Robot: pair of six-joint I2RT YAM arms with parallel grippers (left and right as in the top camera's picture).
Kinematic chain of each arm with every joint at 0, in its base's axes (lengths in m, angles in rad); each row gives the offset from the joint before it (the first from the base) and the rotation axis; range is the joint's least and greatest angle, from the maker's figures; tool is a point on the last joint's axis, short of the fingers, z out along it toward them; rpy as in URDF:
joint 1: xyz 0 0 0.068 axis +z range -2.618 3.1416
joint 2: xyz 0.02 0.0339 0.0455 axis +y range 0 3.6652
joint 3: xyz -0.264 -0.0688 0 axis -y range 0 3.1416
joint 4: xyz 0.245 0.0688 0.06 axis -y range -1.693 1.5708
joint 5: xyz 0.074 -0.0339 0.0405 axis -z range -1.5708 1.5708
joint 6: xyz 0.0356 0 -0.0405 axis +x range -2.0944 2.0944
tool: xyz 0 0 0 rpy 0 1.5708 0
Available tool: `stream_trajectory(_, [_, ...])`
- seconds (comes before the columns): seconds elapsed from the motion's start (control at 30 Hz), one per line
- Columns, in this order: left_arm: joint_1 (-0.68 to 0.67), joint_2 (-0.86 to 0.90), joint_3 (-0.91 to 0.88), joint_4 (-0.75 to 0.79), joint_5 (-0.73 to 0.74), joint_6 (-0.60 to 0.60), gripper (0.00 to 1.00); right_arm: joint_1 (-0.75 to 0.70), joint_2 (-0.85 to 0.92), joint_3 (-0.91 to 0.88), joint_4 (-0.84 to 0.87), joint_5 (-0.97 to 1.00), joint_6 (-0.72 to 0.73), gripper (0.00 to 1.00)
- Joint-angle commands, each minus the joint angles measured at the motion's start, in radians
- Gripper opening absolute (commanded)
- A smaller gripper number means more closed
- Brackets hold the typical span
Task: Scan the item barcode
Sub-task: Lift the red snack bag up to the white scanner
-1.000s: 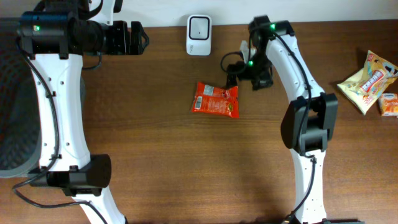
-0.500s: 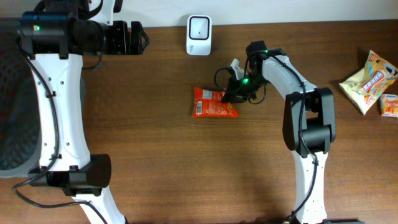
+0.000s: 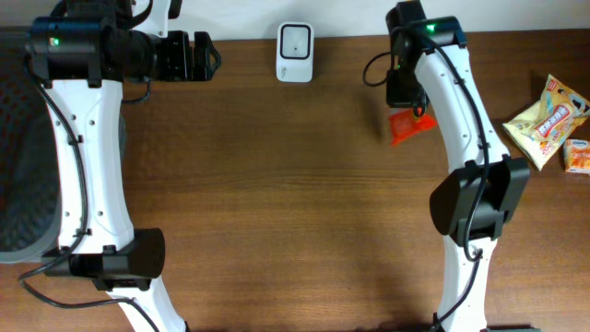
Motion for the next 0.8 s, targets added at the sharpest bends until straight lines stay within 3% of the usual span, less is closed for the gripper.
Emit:
stream_trajectory(0.0, [0.003,-0.011,0.006,0.002,0.003,0.020,0.99,0.062,-0.005,-0.005,0.007,0.283,0.115,0.04])
stream_trajectory(0.17, [0.003,-0.011,0.006,0.002,0.004,0.020,0.99,0.122,0.102,-0.016,0.058,0.269,0.115,0.04])
stream_trajectory(0.37, [0.003,-0.011,0.006,0.002,0.004,0.020,0.99,0.257,0.186,-0.016,0.130,0.103,0.115,0.06])
stream_trajectory(0.47, [0.003,-0.011,0.006,0.002,0.004,0.020,0.99,0.351,0.186,-0.011,0.174,-0.032,0.110,0.23])
stream_trajectory(0.5, [0.003,-0.011,0.006,0.002,0.004,0.020,0.99,0.372,0.186,-0.006,0.185,-0.077,0.110,0.34])
stream_trajectory(0.53, [0.003,-0.011,0.006,0.002,0.004,0.020,0.99,0.386,0.185,0.006,0.191,-0.129,0.110,0.57])
stream_trajectory(0.57, [0.003,-0.011,0.006,0.002,0.004,0.020,0.99,0.393,0.185,0.027,0.188,-0.184,0.109,0.73])
stream_trajectory(0.6, [0.003,-0.011,0.006,0.002,0.004,0.020,0.99,0.394,0.185,0.055,0.179,-0.234,0.107,0.81])
stream_trajectory(0.7, [0.003,-0.011,0.006,0.002,0.004,0.020,0.99,0.341,0.181,0.180,0.096,-0.319,0.107,0.83])
stream_trajectory(0.73, [0.003,-0.011,0.006,0.002,0.004,0.020,0.99,0.312,0.181,0.220,0.057,-0.322,0.107,0.99])
stream_trajectory(0.77, [0.003,-0.011,0.006,0.002,0.004,0.020,0.99,0.277,0.181,0.255,0.018,-0.322,0.108,0.99])
